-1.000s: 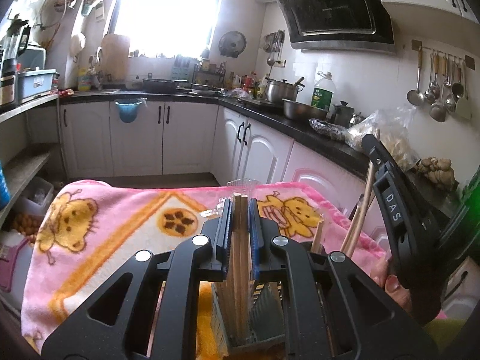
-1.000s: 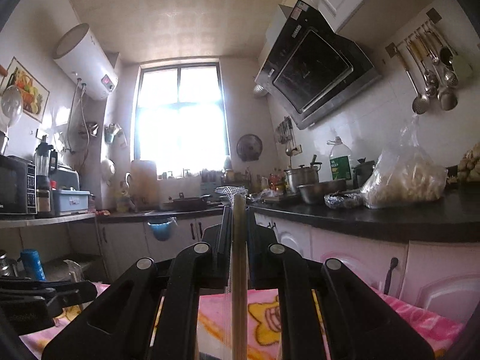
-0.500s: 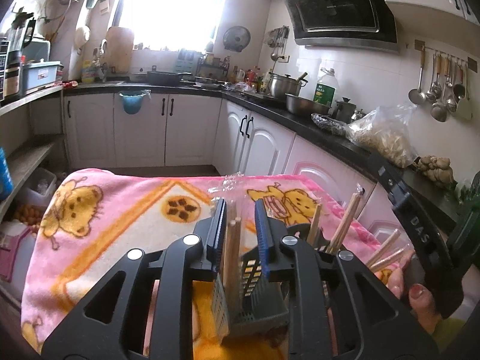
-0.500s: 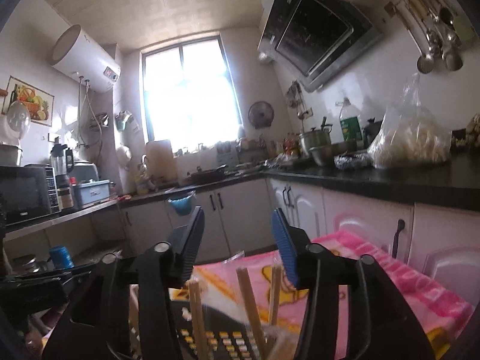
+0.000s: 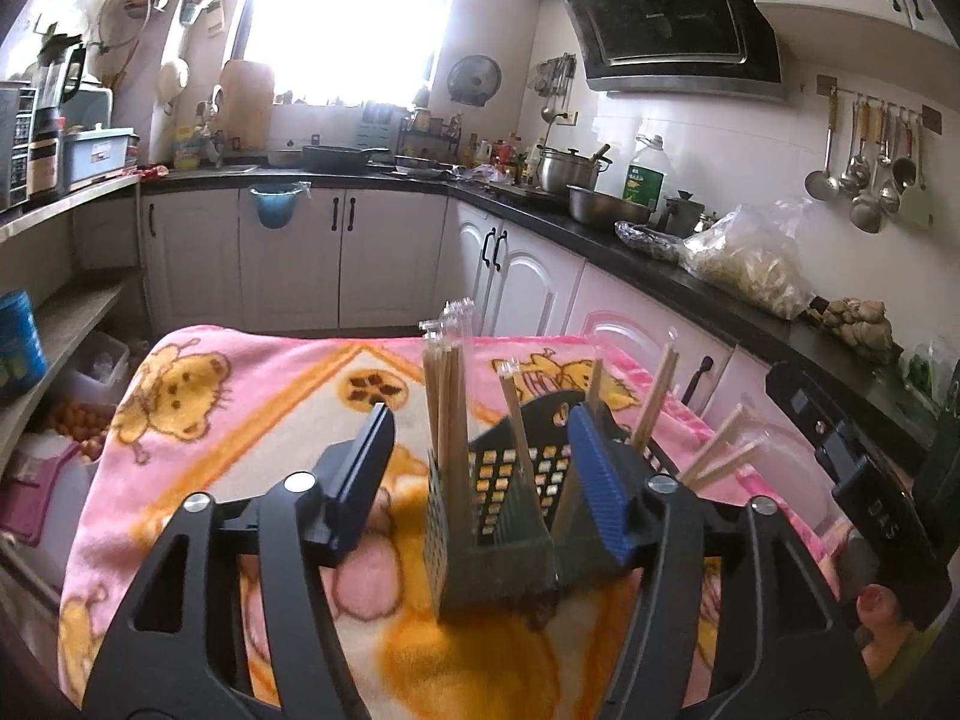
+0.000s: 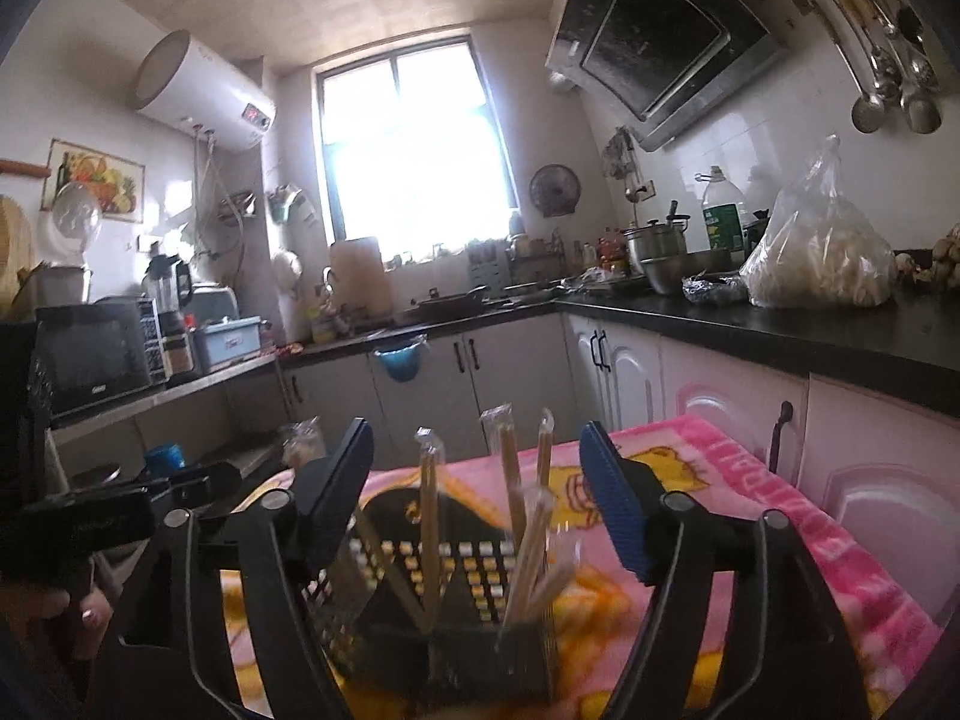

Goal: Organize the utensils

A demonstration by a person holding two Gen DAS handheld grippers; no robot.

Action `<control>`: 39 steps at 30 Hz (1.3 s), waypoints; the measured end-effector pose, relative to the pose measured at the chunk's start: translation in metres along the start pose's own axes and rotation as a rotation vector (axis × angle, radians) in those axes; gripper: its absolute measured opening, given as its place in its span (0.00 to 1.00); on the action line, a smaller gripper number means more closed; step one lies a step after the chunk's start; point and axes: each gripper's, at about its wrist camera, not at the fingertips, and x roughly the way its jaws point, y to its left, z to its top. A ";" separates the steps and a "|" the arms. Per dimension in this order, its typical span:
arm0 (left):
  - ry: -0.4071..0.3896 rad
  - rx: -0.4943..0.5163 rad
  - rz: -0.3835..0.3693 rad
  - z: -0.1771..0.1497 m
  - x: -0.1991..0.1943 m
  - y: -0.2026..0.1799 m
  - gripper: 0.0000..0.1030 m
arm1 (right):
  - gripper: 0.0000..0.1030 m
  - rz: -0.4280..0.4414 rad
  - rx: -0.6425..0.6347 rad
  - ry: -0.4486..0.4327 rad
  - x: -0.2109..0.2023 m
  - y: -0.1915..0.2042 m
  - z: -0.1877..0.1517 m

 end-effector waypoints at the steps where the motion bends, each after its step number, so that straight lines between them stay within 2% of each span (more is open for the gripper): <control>1: -0.001 -0.001 0.007 -0.003 -0.005 -0.001 0.59 | 0.72 0.006 0.000 0.006 -0.008 0.001 -0.003; 3: -0.003 -0.008 0.010 -0.009 -0.014 -0.002 0.63 | 0.76 0.016 -0.003 0.013 -0.019 0.004 -0.005; 6: -0.009 -0.003 0.016 -0.019 -0.029 -0.006 0.75 | 0.81 0.026 -0.012 0.020 -0.035 0.007 -0.009; 13: -0.017 0.009 0.027 -0.043 -0.057 -0.015 0.89 | 0.90 0.041 -0.014 0.048 -0.073 0.008 -0.017; 26: 0.018 0.000 0.040 -0.090 -0.089 -0.025 0.89 | 0.94 0.030 -0.045 0.110 -0.119 0.011 -0.041; 39: 0.076 0.007 0.067 -0.141 -0.100 -0.030 0.89 | 0.94 -0.062 -0.124 0.272 -0.134 0.029 -0.090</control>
